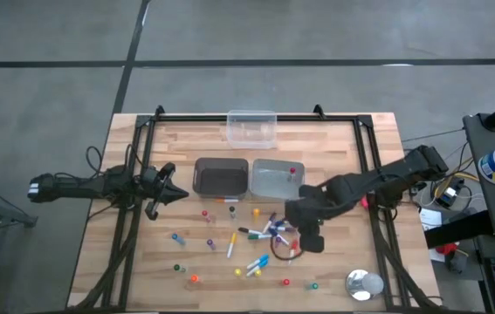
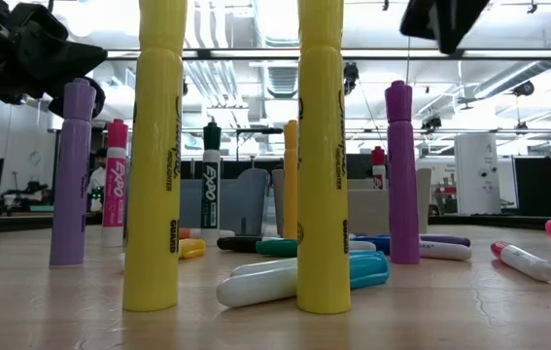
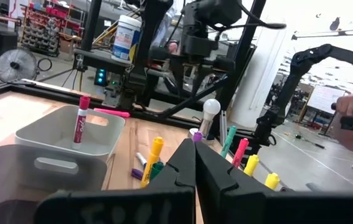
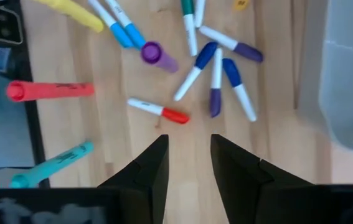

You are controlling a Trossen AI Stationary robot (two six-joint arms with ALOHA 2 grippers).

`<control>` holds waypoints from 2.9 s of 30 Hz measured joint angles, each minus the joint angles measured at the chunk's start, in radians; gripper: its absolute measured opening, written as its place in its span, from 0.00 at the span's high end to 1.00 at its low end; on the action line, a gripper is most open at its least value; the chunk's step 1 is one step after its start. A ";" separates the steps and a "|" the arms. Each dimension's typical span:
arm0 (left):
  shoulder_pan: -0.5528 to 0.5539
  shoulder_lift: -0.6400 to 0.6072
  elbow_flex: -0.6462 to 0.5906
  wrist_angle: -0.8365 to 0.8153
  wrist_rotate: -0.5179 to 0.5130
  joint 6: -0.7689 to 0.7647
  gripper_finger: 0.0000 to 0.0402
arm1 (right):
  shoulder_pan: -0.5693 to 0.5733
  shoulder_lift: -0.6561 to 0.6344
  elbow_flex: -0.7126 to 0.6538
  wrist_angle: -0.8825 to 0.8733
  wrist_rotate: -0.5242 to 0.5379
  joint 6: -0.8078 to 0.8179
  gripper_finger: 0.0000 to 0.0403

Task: Pick & Place Markers
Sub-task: Put the large dark green marker pen into the white bin

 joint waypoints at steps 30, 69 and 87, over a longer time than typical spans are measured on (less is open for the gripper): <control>0.000 0.008 0.024 0.002 -0.080 -0.106 0.74 | 0.083 0.000 0.002 0.171 0.267 -0.153 0.74; 0.000 0.039 0.067 -0.045 -0.083 -0.158 0.74 | -0.076 0.120 0.186 0.122 0.268 -0.329 0.62; -0.003 0.234 0.204 -0.184 -0.085 -0.111 0.74 | -0.076 0.119 0.145 0.132 0.271 -0.341 0.62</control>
